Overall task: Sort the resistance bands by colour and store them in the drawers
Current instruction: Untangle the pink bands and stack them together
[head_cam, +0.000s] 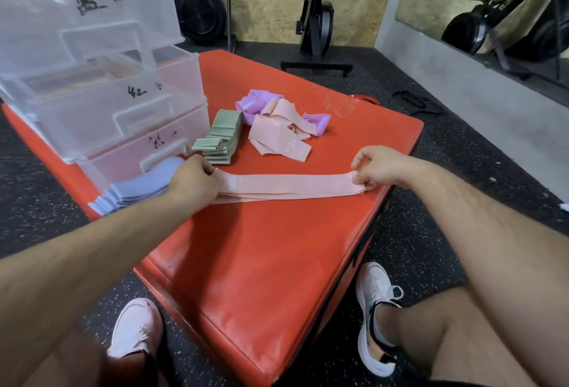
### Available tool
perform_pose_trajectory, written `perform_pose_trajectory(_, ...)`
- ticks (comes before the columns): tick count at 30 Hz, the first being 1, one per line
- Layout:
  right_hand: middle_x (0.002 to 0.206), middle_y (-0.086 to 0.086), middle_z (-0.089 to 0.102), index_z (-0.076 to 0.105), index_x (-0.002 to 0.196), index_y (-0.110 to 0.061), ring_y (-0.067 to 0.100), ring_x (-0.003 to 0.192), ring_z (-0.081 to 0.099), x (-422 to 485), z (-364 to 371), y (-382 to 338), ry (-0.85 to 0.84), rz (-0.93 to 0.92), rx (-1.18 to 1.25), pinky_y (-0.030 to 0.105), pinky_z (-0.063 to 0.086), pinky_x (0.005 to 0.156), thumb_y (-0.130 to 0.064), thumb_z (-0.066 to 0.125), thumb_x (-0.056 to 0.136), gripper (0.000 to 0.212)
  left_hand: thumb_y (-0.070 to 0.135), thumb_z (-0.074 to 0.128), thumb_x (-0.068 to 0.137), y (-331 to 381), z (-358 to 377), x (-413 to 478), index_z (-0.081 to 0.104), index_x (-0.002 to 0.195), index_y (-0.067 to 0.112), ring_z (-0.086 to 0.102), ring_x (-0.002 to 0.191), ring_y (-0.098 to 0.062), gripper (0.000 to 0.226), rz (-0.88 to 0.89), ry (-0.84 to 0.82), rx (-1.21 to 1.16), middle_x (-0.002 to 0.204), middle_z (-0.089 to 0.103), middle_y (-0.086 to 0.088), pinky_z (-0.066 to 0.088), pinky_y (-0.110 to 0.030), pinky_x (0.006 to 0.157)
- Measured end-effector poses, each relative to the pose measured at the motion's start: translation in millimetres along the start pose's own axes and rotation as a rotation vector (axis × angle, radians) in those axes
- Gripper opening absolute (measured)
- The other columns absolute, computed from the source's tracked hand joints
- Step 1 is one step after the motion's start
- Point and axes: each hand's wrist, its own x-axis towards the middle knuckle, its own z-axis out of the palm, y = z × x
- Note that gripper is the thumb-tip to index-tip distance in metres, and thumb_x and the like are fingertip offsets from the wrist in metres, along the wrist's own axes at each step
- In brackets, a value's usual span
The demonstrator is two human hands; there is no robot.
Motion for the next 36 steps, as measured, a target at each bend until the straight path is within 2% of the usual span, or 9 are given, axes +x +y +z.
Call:
perform_pose_trajectory(4,0.091,0.014,0.071,0.068,0.092,-0.007,0.018,0.065,0.066,1.6,3.6,1.4,0.021,-0.009,-0.013,0.027,0.054,0.059,0.006,0.071,0.084,0.016,0.014,0.059,0.089,-3.5,0.8,-2.3,0.052,0.094,0.013,0.057,0.074,-0.028,0.009,0.123,0.023,0.081,0.077,0.060,-0.004,0.045,-0.036,0.067)
perform_pose_trajectory(8,0.092,0.012,0.073,0.074,0.088,-0.005,0.019,0.072,0.068,-0.3,0.0,1.2,0.034,-0.019,0.018,0.028,0.058,0.065,0.009,0.070,0.084,0.015,0.008,0.054,0.088,-2.4,-1.1,-4.0,0.049,0.095,0.019,0.058,0.069,-0.028,0.014,0.209,0.005,0.134,0.075,0.060,-0.006,0.048,-0.040,0.062)
perform_pose_trajectory(15,0.090,0.003,0.077,0.079,0.085,-0.014,0.016,0.080,0.071,-3.6,-3.4,1.9,0.090,-0.051,0.027,0.024,0.054,0.075,0.001,0.077,0.081,0.017,0.001,0.053,0.083,-11.4,-0.9,0.5,0.055,0.081,0.020,0.057,0.075,-0.027,0.019,0.259,-0.033,0.198,0.084,0.060,-0.009,0.037,-0.030,0.058)
perform_pose_trajectory(22,0.088,-0.001,0.077,0.081,0.084,-0.021,0.015,0.082,0.070,-6.4,10.1,2.4,0.077,-0.069,-0.084,0.023,0.052,0.069,-0.006,0.079,0.079,0.016,-0.001,0.055,0.085,-12.4,-2.6,-8.9,0.066,0.093,0.010,0.056,0.093,-0.028,0.017,0.297,-0.056,0.354,0.109,0.050,-0.012,0.045,-0.031,0.084)
perform_pose_trajectory(24,0.089,-0.003,0.077,0.080,0.085,-0.021,0.015,0.086,0.070,-6.1,11.0,2.8,0.076,-0.074,-0.084,0.024,0.052,0.072,-0.006,0.079,0.079,0.017,-0.002,0.055,0.085,-12.4,-3.4,-10.2,0.068,0.091,0.006,0.055,0.094,-0.029,0.016,0.324,-0.063,0.371,0.110,0.050,-0.012,0.044,-0.031,0.086)
perform_pose_trajectory(27,0.095,-0.006,0.074,0.079,0.088,-0.024,0.012,0.091,0.068,-6.4,11.7,2.6,0.061,-0.086,-0.143,0.027,0.051,0.078,-0.010,0.078,0.082,0.016,0.000,0.054,0.085,-11.4,-6.3,-10.2,0.069,0.087,0.004,0.055,0.095,-0.033,0.015,0.386,-0.075,0.413,0.105,0.055,-0.013,0.048,-0.043,0.084)
perform_pose_trajectory(30,0.094,-0.009,0.073,0.077,0.083,-0.028,0.012,0.089,0.067,-5.2,10.0,-1.8,0.049,-0.101,-0.239,0.028,0.049,0.073,-0.016,0.076,0.082,0.012,0.005,0.053,0.085,-8.6,-8.1,-11.5,0.067,0.089,0.009,0.050,0.100,-0.034,0.015,0.410,-0.069,0.498,0.105,0.053,-0.011,0.048,-0.049,0.084)
perform_pose_trajectory(32,0.099,-0.012,0.068,0.077,0.081,-0.030,0.012,0.093,0.064,-2.2,12.5,-10.8,0.097,-0.168,-0.322,0.030,0.049,0.077,-0.022,0.071,0.082,0.010,0.008,0.054,0.086,-2.5,-6.4,-9.1,0.067,0.090,0.011,0.046,0.105,-0.033,0.014,0.400,-0.059,0.532,0.108,0.051,-0.010,0.047,-0.050,0.087)
perform_pose_trajectory(36,0.104,-0.010,0.059,0.077,0.097,-0.029,0.013,0.099,0.058,11.2,31.9,-38.3,0.160,-0.306,-0.308,0.029,0.043,0.087,-0.029,0.066,0.090,0.013,0.018,0.057,0.091,22.0,3.9,6.8,0.067,0.097,0.011,0.046,0.112,-0.033,0.013,0.442,-0.078,0.496,0.114,0.051,-0.011,0.045,-0.048,0.094)
